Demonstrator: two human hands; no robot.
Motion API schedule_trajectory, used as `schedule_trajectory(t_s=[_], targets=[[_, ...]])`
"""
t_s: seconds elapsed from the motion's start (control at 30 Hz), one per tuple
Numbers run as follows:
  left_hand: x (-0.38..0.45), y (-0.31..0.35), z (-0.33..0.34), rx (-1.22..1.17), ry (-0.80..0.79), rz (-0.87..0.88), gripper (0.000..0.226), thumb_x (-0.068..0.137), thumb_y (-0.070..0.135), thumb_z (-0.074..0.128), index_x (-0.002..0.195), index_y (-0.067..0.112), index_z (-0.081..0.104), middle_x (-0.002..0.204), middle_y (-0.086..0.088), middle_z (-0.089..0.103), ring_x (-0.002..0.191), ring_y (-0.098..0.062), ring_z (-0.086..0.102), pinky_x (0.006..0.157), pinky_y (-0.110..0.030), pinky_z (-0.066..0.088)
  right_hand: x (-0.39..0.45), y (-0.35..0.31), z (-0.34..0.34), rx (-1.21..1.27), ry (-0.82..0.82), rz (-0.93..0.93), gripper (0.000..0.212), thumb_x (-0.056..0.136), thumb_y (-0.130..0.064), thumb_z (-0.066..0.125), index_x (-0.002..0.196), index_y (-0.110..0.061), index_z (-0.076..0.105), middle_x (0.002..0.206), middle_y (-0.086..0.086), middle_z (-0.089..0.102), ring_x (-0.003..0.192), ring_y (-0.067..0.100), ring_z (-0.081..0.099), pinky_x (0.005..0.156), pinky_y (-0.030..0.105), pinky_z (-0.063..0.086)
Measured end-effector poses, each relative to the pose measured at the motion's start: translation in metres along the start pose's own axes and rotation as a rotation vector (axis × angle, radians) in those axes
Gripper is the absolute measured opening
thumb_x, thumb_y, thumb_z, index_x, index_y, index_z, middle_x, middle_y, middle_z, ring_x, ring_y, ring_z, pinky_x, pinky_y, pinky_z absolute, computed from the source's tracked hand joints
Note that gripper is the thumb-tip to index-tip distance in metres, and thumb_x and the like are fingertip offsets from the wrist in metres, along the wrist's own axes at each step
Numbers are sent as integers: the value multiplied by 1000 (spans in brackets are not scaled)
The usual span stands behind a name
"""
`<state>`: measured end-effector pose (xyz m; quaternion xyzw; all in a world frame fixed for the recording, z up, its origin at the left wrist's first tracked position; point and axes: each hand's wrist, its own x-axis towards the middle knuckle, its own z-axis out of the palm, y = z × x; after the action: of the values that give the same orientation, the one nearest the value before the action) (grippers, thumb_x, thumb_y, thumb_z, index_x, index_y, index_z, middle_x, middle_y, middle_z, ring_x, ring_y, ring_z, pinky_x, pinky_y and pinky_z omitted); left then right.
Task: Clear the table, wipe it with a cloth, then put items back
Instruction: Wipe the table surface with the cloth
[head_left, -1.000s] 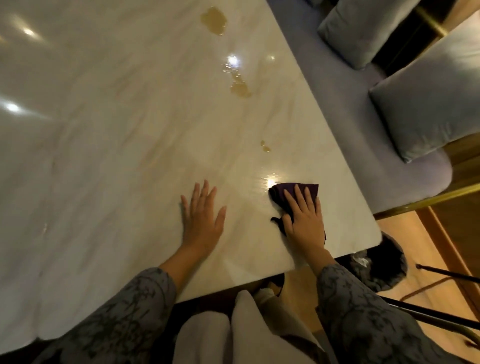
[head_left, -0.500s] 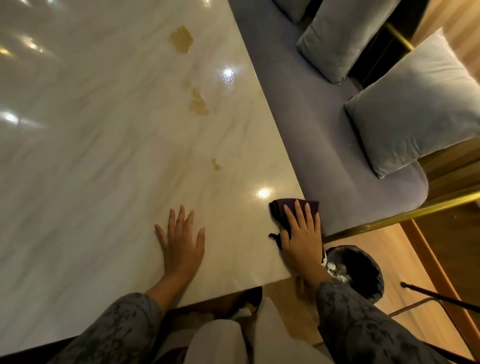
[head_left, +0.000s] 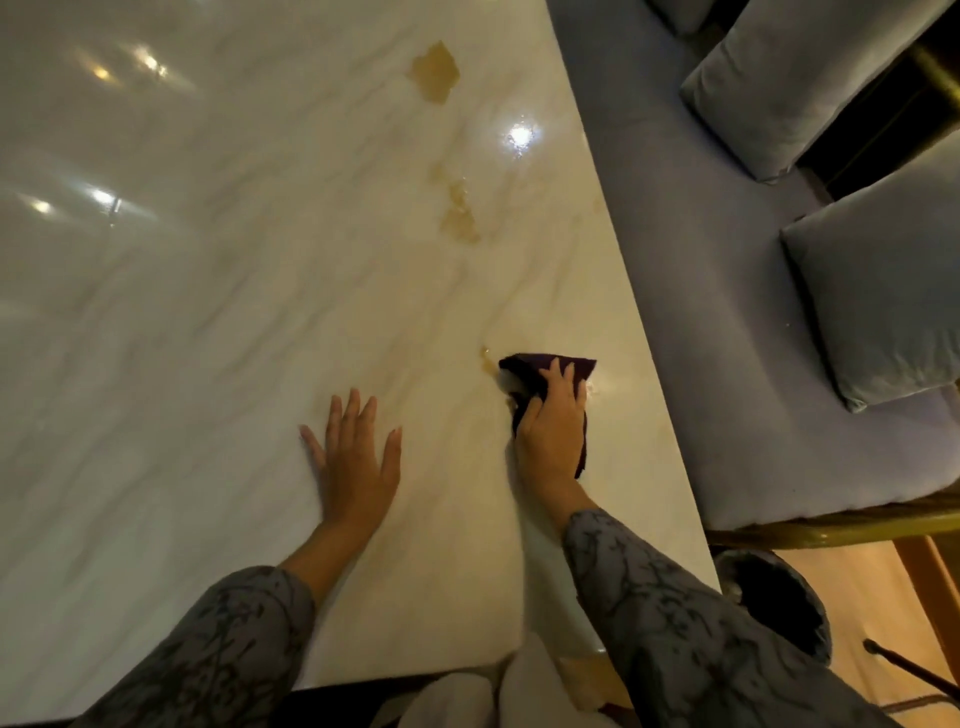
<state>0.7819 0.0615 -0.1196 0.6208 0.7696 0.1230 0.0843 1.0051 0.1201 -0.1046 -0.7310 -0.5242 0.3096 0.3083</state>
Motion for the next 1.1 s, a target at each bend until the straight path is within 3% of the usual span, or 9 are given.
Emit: schedule_trajectory(t_s=[0.1,0.23,0.3,0.4,0.53,0.63,0.77,0.9,1.1], targets=[[16,-12,-3,0,10,-32,65,97,54,24,146,13,40,158,-7,29,149,-22,15,118,-56,-5,20,-23,25,395,128,192,50,97,-53,27,135,-28,48,134,1,54,124,20,52,105,48,43],[32,-20,-5,-10,0,-65,65,97,53,22,147,14,38,159,-5,27,150,-20,13,119,-53,-8,33,-59,45,349,102,107,44,98,-33,34,137,-19,49,135,8,50,123,24,50,107,46,41],[40,-23,-4,-12,10,-79,61,98,49,24,146,14,40,158,-5,28,149,-20,15,119,-55,-5,34,-71,60,204,-33,-67,43,98,-22,40,139,-21,48,144,8,44,134,26,39,116,44,29],[54,-25,-2,-20,34,-91,53,99,38,28,143,13,45,157,-6,31,148,-22,18,118,-58,-2,27,-67,82,-373,-253,-428,55,94,-35,35,149,-26,35,160,9,21,150,30,6,121,50,4],[79,-24,-4,-45,29,-92,52,99,35,27,144,13,43,158,-6,28,149,-23,14,118,-58,-5,25,-40,68,-622,-344,-616,62,92,-43,30,152,-29,29,162,8,15,150,30,2,119,51,1],[105,-22,-4,-23,9,-68,56,99,43,26,146,15,41,159,-5,25,150,-21,11,117,-58,-7,41,-13,29,-663,-231,-510,62,89,-41,33,150,-30,34,160,7,23,150,28,11,119,50,9],[143,-23,1,36,-18,-31,58,100,48,28,147,16,40,160,-5,24,150,-22,11,117,-60,-4,88,24,-23,-760,-11,-175,61,90,-44,38,150,-32,32,159,11,24,149,33,8,120,52,8],[152,-21,6,35,4,-29,61,98,49,25,147,15,39,159,-8,27,149,-25,13,119,-57,2,131,21,-35,-746,86,82,64,92,-47,25,152,-27,27,160,15,17,147,39,9,119,54,8],[152,-21,5,38,20,-23,57,99,45,31,147,16,39,158,-8,29,149,-25,14,120,-52,5,167,-36,25,-741,94,92,61,98,-44,35,154,-23,22,160,22,12,147,43,5,119,56,1]])
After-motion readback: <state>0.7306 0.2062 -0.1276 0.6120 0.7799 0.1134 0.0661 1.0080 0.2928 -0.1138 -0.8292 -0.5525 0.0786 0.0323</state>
